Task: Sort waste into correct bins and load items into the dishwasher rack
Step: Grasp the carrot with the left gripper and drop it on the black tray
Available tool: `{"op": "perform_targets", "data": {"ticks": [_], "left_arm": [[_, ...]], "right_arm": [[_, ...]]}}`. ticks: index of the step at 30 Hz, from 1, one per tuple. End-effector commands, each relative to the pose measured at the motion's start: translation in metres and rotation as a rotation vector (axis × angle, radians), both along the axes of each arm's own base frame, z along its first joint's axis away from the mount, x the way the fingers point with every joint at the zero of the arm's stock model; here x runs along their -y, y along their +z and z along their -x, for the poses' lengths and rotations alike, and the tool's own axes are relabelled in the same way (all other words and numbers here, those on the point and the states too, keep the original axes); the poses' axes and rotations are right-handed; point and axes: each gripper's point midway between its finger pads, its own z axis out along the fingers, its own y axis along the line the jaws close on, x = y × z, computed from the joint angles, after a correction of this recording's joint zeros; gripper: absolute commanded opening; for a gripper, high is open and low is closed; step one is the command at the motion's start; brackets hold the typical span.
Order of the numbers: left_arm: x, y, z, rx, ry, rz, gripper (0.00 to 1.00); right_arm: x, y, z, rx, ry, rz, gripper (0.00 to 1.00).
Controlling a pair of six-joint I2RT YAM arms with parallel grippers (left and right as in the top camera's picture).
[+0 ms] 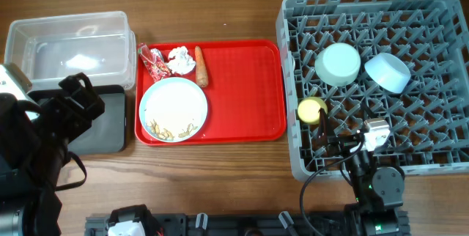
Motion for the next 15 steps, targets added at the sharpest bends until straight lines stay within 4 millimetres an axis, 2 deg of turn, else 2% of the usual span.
{"op": "perform_targets", "data": {"ticks": [1, 4, 5, 6, 8, 10, 11, 13, 14, 15], "left_arm": [[-0.003, 0.001, 0.001, 0.007, 0.026, 0.004, 1.0], [0.024, 0.002, -0.005, 0.038, -0.065, 0.153, 1.0], [0.039, 0.017, -0.025, 0.119, -0.154, 0.197, 1.0], [0.05, 0.017, -0.04, 0.131, -0.223, 0.226, 1.0], [0.065, -0.002, -0.067, 0.074, -0.293, 0.268, 1.0], [0.084, -0.061, -0.107, -0.123, -0.33, 0.286, 0.99], [0.091, -0.093, -0.125, -0.225, -0.324, 0.268, 0.94], [0.115, -0.155, -0.154, -0.398, -0.358, 0.265, 0.76], [0.125, -0.181, -0.163, -0.462, -0.373, 0.265, 0.68], [0.137, -0.211, -0.173, -0.531, -0.391, 0.263, 0.65]], "right_arm": [[0.0, 0.004, 0.001, 0.016, 0.002, -0.02, 1.0], [0.0, 0.004, 0.001, 0.016, 0.002, -0.02, 1.0], [0.0, 0.004, 0.001, 0.016, 0.002, -0.02, 1.0], [0.0, 0.004, 0.001, 0.016, 0.002, -0.02, 1.0], [0.0, 0.004, 0.001, 0.016, 0.002, -0.02, 1.0], [0.0, 0.004, 0.001, 0.016, 0.002, -0.02, 1.0], [0.0, 0.004, 0.001, 0.016, 0.002, -0.02, 1.0], [0.0, 0.004, 0.001, 0.016, 0.002, -0.02, 1.0], [0.0, 0.004, 0.001, 0.016, 0.002, -0.02, 1.0], [0.0, 0.004, 0.001, 0.016, 0.002, -0.02, 1.0]]}}
